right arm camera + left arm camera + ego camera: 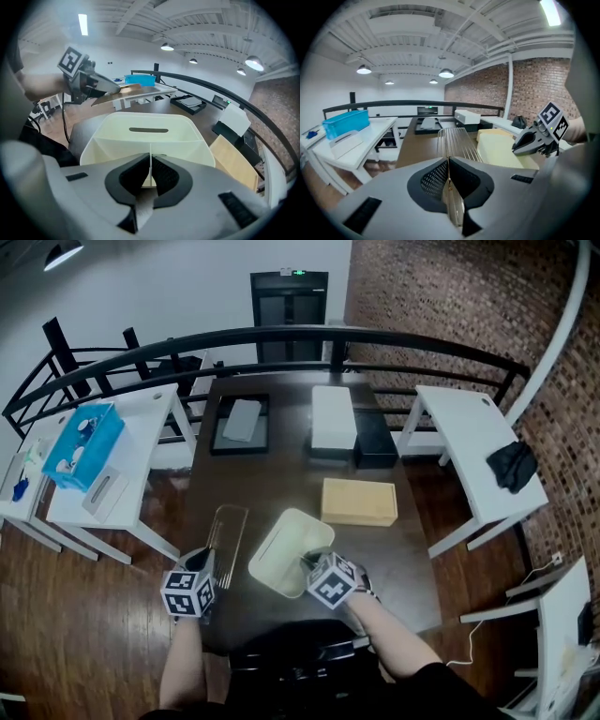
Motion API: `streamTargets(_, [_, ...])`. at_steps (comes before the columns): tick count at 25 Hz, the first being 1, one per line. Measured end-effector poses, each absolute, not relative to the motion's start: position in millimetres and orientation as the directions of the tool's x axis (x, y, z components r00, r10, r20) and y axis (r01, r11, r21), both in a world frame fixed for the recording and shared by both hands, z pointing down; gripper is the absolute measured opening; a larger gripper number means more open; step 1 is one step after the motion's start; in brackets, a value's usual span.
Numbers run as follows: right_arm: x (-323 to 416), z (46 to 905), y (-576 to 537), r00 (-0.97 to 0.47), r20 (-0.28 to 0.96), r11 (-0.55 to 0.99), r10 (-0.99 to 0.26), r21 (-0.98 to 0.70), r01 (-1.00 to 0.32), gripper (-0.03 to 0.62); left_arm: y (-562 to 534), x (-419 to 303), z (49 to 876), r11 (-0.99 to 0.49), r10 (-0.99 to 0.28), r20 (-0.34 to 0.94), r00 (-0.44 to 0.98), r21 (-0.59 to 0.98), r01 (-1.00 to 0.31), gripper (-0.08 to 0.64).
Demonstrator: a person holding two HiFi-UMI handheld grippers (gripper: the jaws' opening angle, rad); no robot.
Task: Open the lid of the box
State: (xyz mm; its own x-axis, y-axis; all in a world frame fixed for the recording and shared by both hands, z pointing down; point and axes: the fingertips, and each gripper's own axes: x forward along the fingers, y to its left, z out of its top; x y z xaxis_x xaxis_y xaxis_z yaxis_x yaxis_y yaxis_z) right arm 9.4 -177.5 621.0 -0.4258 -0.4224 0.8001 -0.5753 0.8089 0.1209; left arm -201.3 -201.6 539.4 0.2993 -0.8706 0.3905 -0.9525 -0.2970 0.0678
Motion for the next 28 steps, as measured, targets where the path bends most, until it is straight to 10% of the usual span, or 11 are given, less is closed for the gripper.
streamTargets(17, [15.6,626.6,-176.2,-0.439,0.754,0.779,-0.489,0.151,-0.609,0.025,-145.3,-236.3,701.7,-0.086,-0.809,0.578,0.107,0.064,-0.994,0.005])
streamTargets(28, [15.2,611.5,-182.6,-0.487,0.683,0.735,-0.544,0.107,-0.67,0.031,-150.2,-261.2,573.2,-0.031,-0.969,0.234,0.085,0.227,-0.973,0.107])
